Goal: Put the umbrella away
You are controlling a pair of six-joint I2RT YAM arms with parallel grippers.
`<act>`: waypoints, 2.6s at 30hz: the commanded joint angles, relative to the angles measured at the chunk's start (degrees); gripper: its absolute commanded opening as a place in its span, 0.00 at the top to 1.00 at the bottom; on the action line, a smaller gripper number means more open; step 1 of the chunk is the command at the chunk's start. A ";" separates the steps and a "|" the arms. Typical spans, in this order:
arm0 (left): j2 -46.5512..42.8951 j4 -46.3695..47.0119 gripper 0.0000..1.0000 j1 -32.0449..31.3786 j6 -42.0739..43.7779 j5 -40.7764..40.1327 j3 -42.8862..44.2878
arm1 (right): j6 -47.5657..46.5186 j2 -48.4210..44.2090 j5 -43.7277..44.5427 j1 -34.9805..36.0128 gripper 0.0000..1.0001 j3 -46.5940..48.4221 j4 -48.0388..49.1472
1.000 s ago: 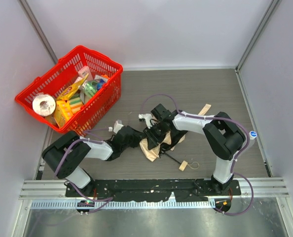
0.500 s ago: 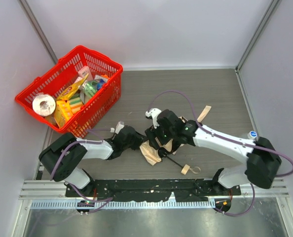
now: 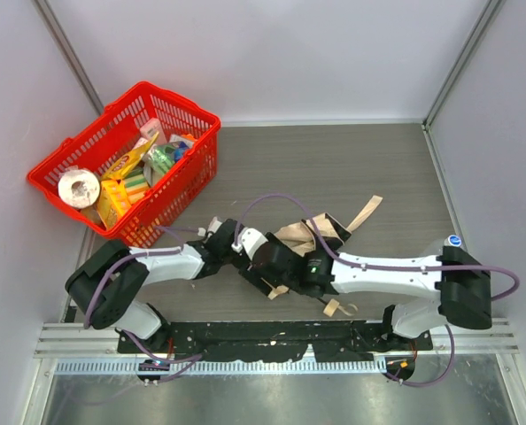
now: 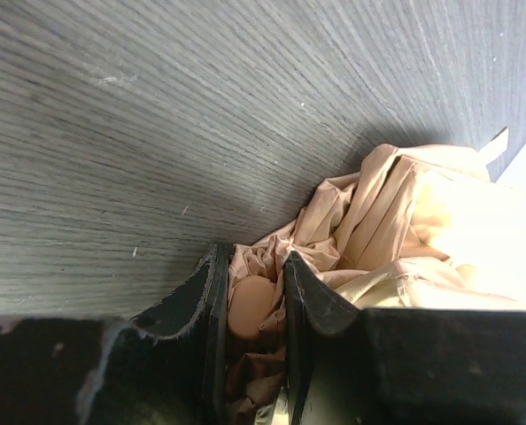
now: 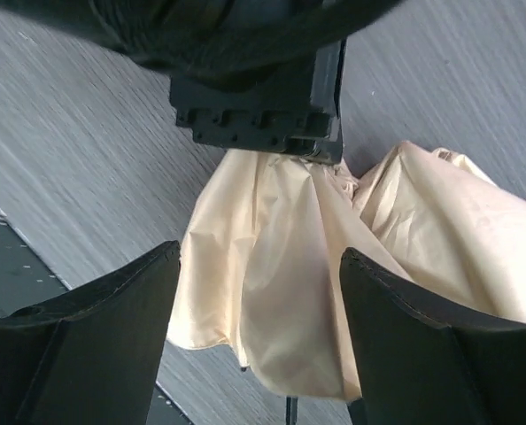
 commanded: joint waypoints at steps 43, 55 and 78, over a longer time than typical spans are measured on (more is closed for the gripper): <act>-30.49 -7.92 0.00 10.54 16.47 5.01 -10.78 | 21.53 17.72 -45.29 -26.76 0.99 -32.16 62.24; -16.71 6.67 0.00 4.57 14.80 6.96 -8.76 | 24.96 19.30 -52.50 -29.50 0.99 -31.72 66.71; 1.76 30.32 0.84 1.84 11.28 0.00 -10.17 | 23.91 18.35 -56.57 -29.59 0.90 -30.49 64.63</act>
